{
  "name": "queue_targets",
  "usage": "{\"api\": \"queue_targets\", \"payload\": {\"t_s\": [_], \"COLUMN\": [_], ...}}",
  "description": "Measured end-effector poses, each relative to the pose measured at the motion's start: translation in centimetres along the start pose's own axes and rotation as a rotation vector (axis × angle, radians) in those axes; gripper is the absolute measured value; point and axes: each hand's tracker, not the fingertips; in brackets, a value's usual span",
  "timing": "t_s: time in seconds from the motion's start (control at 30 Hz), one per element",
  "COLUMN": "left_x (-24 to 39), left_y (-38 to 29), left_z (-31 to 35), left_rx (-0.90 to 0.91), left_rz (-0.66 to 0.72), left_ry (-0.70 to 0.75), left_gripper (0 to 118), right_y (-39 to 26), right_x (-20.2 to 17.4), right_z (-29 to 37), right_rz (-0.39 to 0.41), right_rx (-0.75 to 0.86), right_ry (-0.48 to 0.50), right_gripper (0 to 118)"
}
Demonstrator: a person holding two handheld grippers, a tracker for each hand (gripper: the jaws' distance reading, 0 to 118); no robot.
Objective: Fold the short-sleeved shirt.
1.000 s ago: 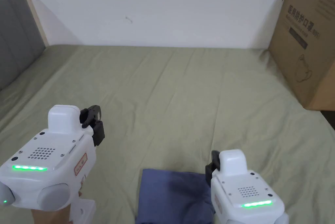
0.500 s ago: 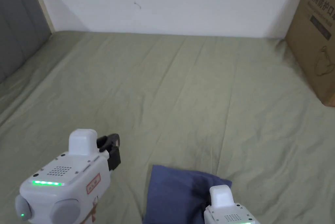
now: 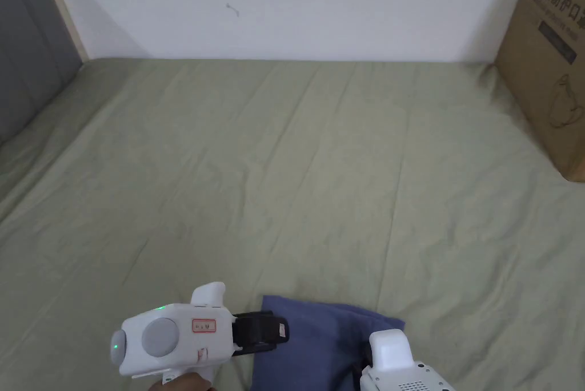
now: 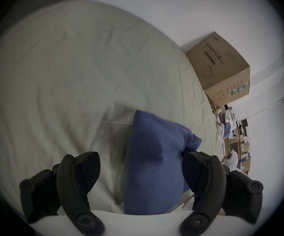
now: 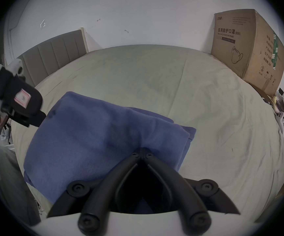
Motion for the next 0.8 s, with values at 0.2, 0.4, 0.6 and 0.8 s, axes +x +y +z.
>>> {"api": "queue_targets", "payload": {"t_s": [0.2,0.4,0.6,0.8], "left_x": [0.1,0.8,-1.1,-8.3], "left_y": [-0.8,-0.7,2.5,7.9], "left_z": [-3.0,-1.3,4.1,12.2], "left_rx": [-0.125,-0.067,-0.003,0.048], "left_rz": [-0.051,-0.050,-0.130,-0.125], "left_ry": [-0.008,-0.036,0.039,0.222], "left_gripper": [38,18,18,18], "right_y": [0.0,1.2,5.0,8.8], "right_x": [0.8,1.4,1.0,-0.8], "right_z": [-0.3,1.0,4.4,6.9], "right_rz": [-0.018,-0.075,0.007,0.093], "right_rx": [-0.007,0.009,0.153,0.265], "right_ry": [0.028,0.059,0.053,0.032], "right_gripper": [0,0,0,0]}}
